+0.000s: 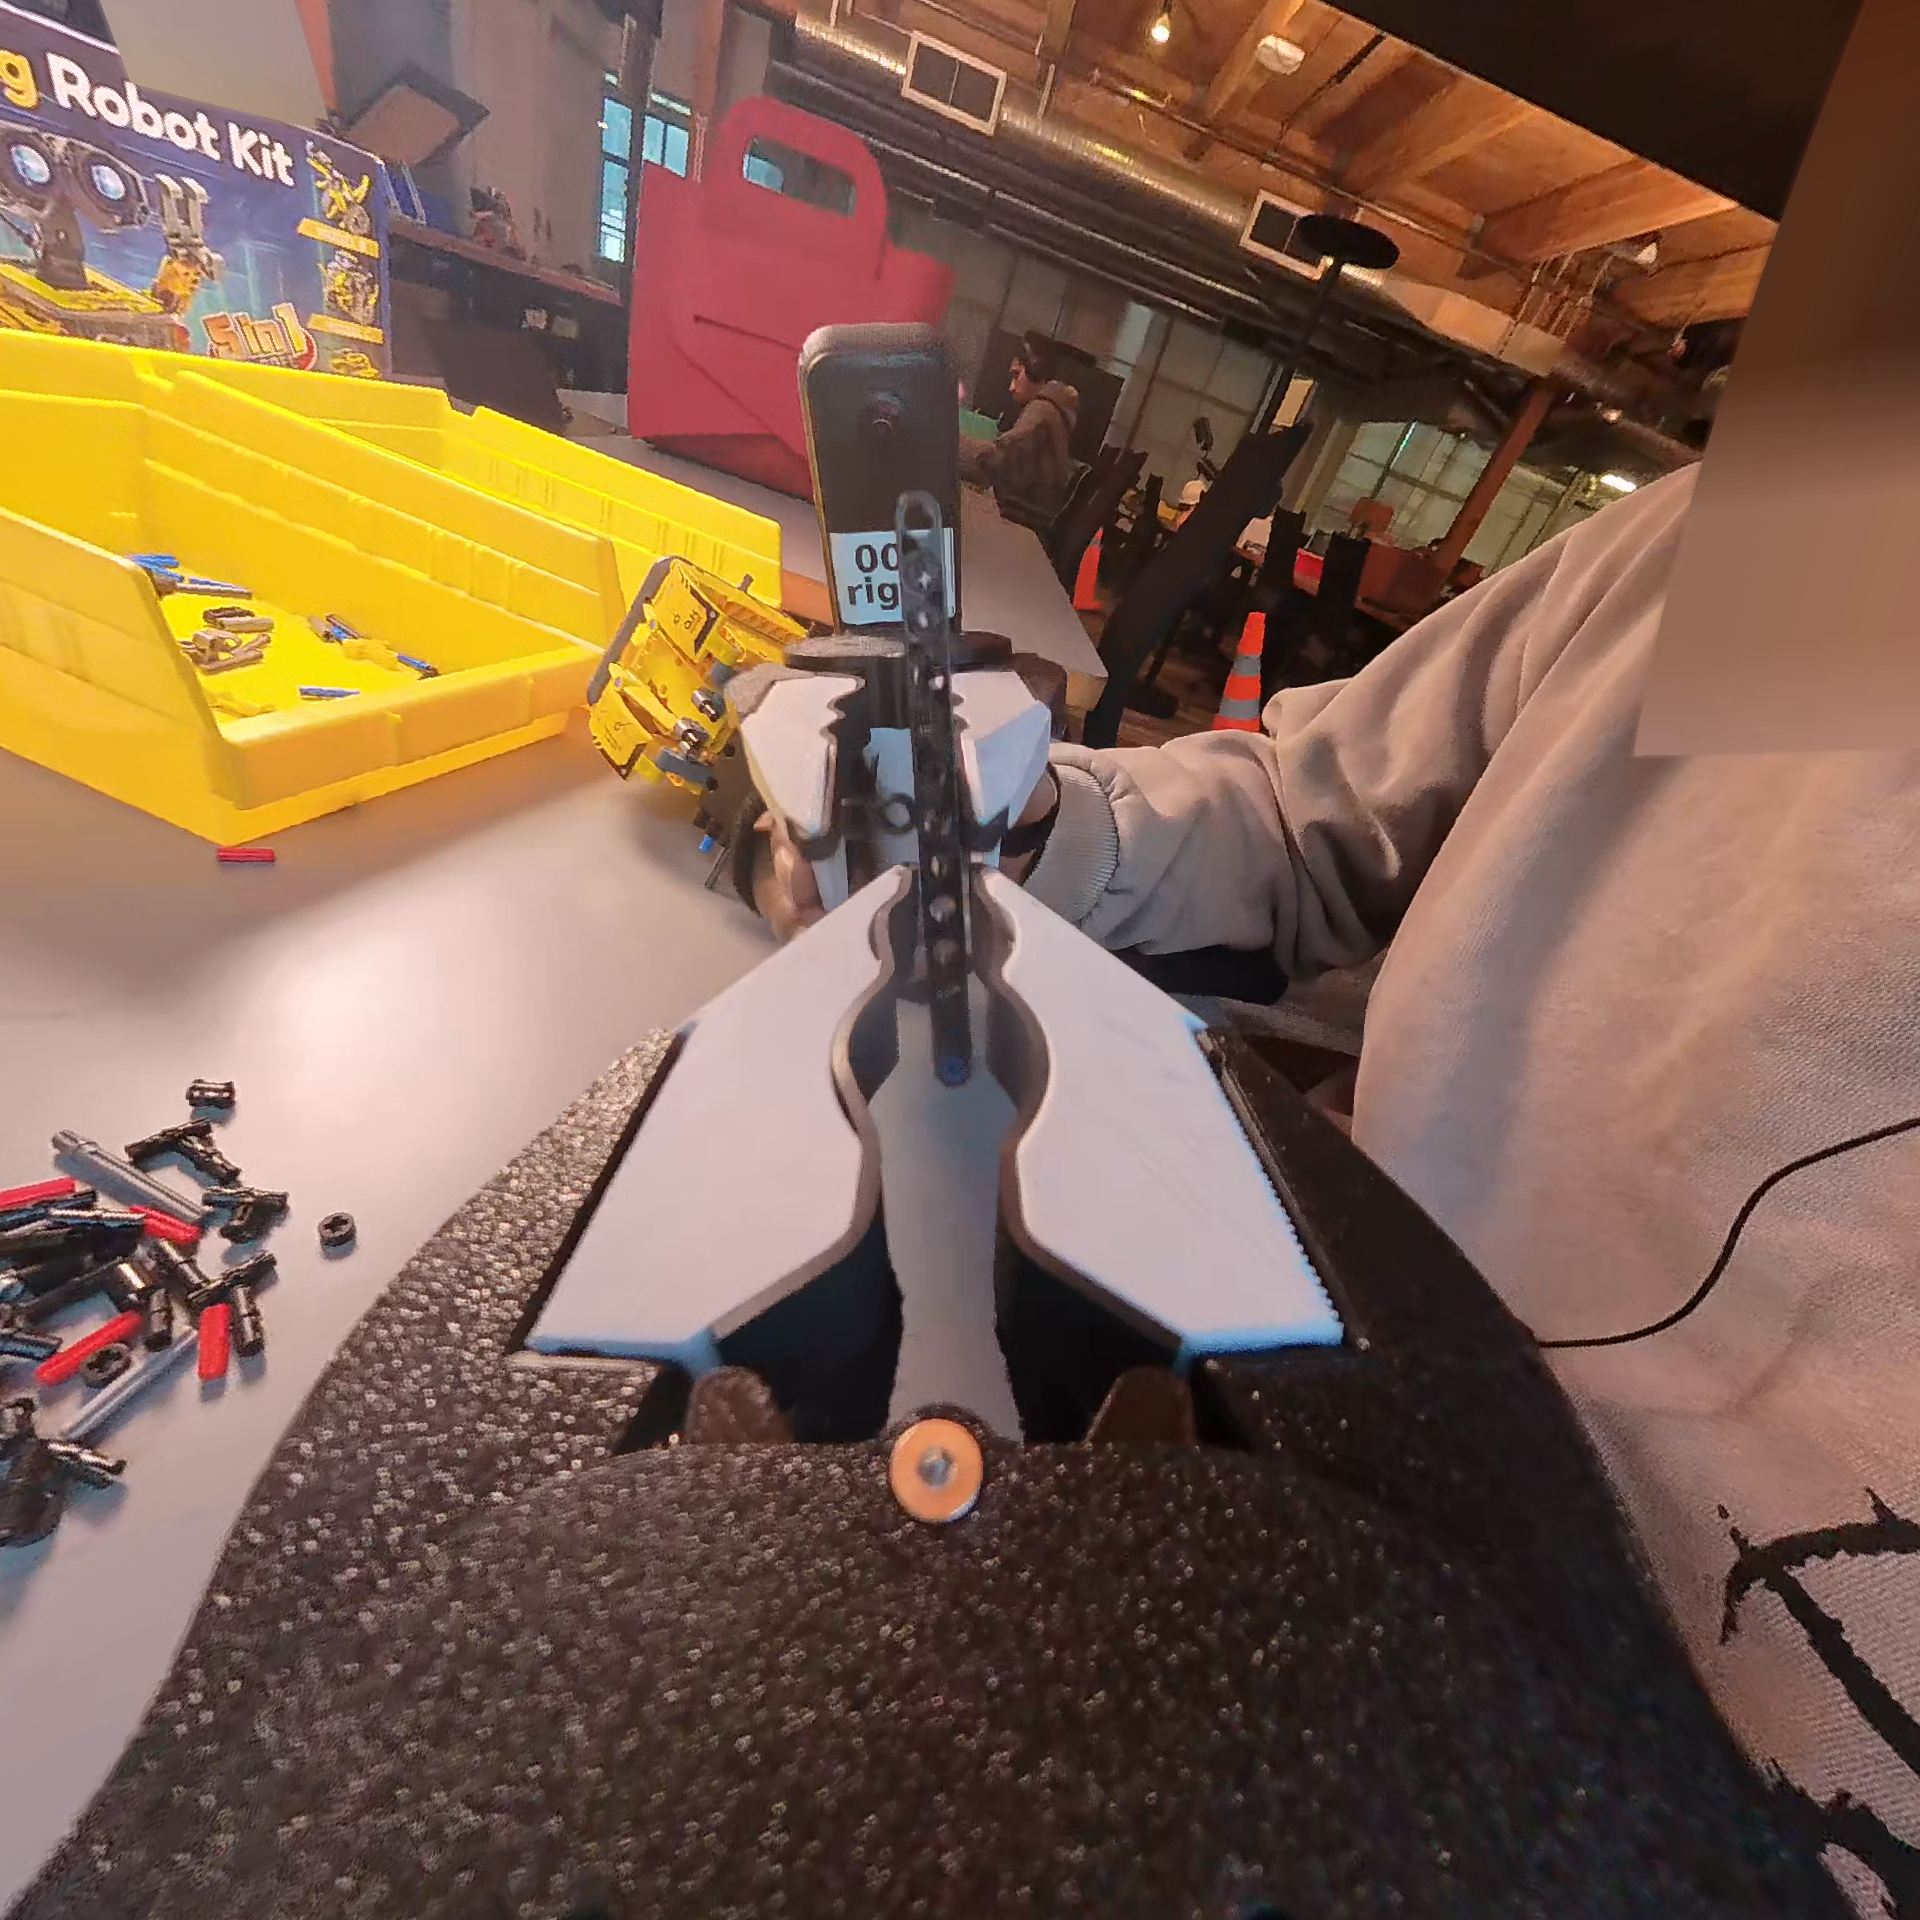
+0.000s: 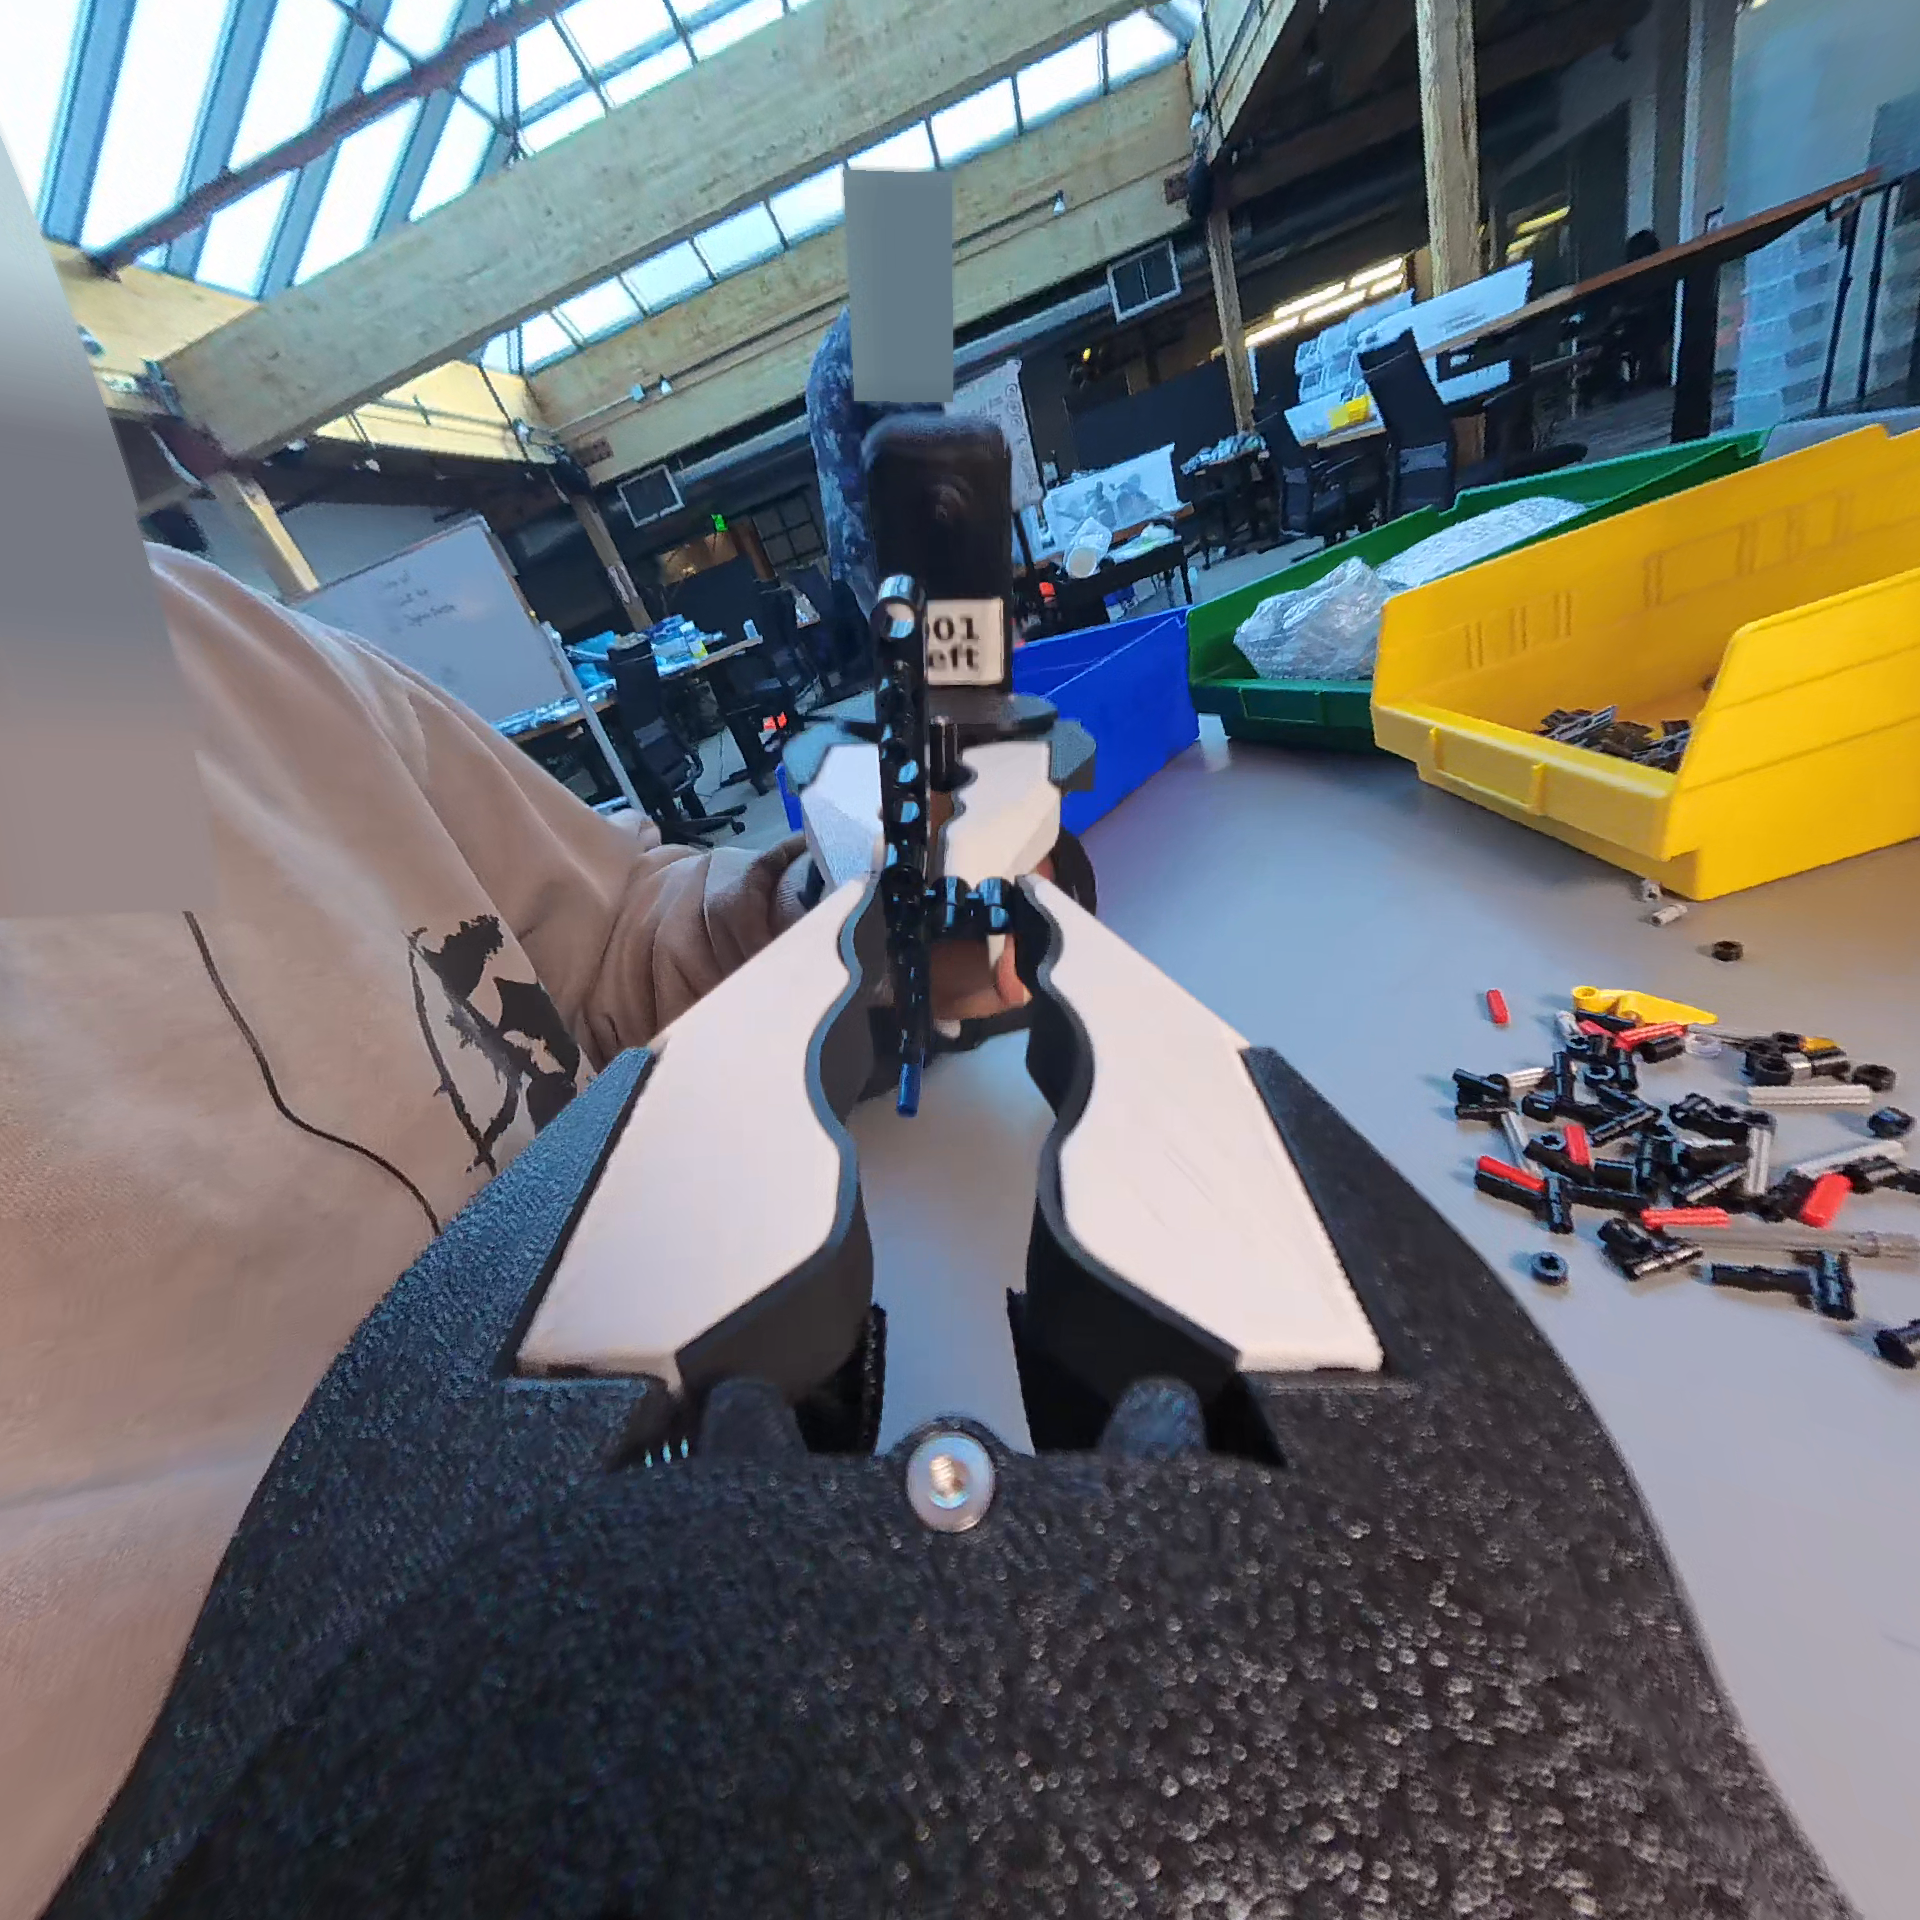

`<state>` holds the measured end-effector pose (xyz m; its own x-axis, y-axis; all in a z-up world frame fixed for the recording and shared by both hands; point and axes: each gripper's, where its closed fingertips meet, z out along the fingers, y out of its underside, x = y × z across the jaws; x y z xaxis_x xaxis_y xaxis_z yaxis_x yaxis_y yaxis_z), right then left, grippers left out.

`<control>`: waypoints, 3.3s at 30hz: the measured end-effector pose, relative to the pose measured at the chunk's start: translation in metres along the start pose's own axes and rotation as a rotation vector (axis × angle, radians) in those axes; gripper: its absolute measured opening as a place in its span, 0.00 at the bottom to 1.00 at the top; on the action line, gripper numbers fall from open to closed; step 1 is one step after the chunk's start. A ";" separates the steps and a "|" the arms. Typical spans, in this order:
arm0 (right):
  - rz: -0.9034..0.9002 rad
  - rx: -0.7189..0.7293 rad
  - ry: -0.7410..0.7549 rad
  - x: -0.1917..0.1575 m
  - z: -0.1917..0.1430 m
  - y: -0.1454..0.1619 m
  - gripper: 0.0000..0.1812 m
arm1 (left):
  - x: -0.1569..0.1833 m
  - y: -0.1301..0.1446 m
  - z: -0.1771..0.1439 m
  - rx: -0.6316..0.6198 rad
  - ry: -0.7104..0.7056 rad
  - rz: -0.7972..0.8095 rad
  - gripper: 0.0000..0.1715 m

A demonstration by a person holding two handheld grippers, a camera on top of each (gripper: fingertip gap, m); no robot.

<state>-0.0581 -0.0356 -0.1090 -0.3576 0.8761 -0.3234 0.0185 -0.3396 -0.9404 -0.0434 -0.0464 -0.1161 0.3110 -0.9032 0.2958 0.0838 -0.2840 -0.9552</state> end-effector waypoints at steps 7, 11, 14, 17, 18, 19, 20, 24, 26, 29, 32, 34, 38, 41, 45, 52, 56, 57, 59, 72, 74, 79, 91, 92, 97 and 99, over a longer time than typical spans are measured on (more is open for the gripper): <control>0.016 -0.053 -0.015 -0.002 0.004 0.010 0.12 | 0.001 0.009 0.000 -0.072 -0.020 0.036 0.04; 0.030 0.013 -0.006 0.001 0.001 0.000 0.12 | -0.002 -0.003 0.000 0.008 -0.038 0.012 0.04; 0.035 0.041 -0.022 0.000 0.000 -0.004 0.12 | 0.000 -0.009 -0.001 0.029 -0.040 0.024 0.03; 0.044 0.059 -0.032 -0.001 0.000 -0.006 0.12 | 0.000 -0.013 -0.003 0.048 -0.040 0.022 0.03; 0.049 0.065 -0.031 0.000 -0.001 -0.006 0.12 | -0.001 -0.014 -0.003 0.055 -0.043 0.020 0.03; 0.052 0.070 -0.034 -0.001 -0.001 -0.006 0.12 | -0.002 -0.020 -0.009 0.096 -0.050 0.012 0.04; 0.076 0.128 -0.026 0.004 -0.011 -0.015 0.12 | -0.009 -0.045 -0.032 0.236 -0.077 -0.018 0.03; 0.051 0.138 0.012 0.004 -0.015 -0.014 0.12 | -0.022 -0.047 -0.050 0.253 -0.149 -0.011 0.04; 0.022 0.110 -0.028 -0.006 0.002 -0.012 0.12 | -0.025 -0.035 -0.034 0.194 -0.119 -0.053 0.04; -0.005 0.108 0.005 0.002 -0.008 -0.018 0.12 | -0.038 -0.021 -0.032 0.131 -0.153 -0.086 0.04; -0.058 0.085 0.039 0.000 -0.014 -0.015 0.12 | -0.052 0.004 -0.027 0.018 -0.214 -0.119 0.04; -0.089 0.083 0.052 -0.001 -0.017 -0.016 0.12 | -0.057 0.027 -0.018 -0.119 -0.250 -0.099 0.04; -0.160 0.035 0.095 0.003 -0.017 -0.011 0.12 | -0.064 0.079 -0.009 -0.406 -0.311 -0.063 0.04; -0.216 -0.028 0.129 0.006 -0.015 -0.001 0.12 | -0.064 0.102 -0.008 -0.534 -0.321 -0.030 0.04; -0.295 -0.115 0.179 0.012 -0.013 0.012 0.13 | -0.056 0.088 -0.008 -0.468 -0.264 -0.060 0.15; -0.552 -0.287 0.301 0.024 -0.008 0.034 0.12 | -0.020 0.019 -0.010 -0.060 0.026 -0.307 0.15; -0.649 -0.347 0.311 0.021 -0.003 0.043 0.12 | -0.011 0.025 -0.003 -0.077 0.104 -0.376 0.09; -0.653 -0.347 0.305 0.019 -0.002 0.043 0.12 | -0.012 0.027 -0.002 -0.083 0.097 -0.377 0.04; -0.664 -0.355 0.302 0.018 -0.002 0.044 0.12 | -0.011 0.028 -0.003 -0.090 0.099 -0.370 0.03; -0.697 -0.333 0.292 0.011 -0.003 0.036 0.12 | -0.003 0.022 -0.002 -0.060 0.146 -0.369 0.04; -0.704 -0.334 0.295 0.011 -0.003 0.037 0.12 | -0.003 0.023 -0.002 -0.064 0.148 -0.370 0.04; -0.683 -0.318 0.284 0.010 -0.003 0.035 0.12 | -0.003 0.021 -0.001 -0.059 0.134 -0.348 0.02; -0.564 -0.161 0.226 -0.002 -0.006 0.004 0.11 | 0.003 -0.005 -0.002 0.018 0.106 -0.222 0.01; -0.572 -0.150 0.238 -0.002 -0.009 0.000 0.12 | -0.002 -0.010 -0.008 0.054 0.095 -0.233 0.00; -0.557 -0.054 0.261 -0.007 -0.036 -0.026 0.12 | -0.024 -0.017 -0.043 0.128 0.027 -0.240 0.00; -0.536 -0.088 0.211 -0.010 -0.021 -0.011 0.12 | -0.010 -0.008 -0.018 0.089 0.121 -0.272 0.00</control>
<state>-0.0353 -0.0340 -0.0977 -0.1452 0.9701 0.1947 -0.0335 0.1919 -0.9809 -0.0644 -0.0411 -0.1107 0.1515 -0.8309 0.5353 0.2332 -0.4963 -0.8363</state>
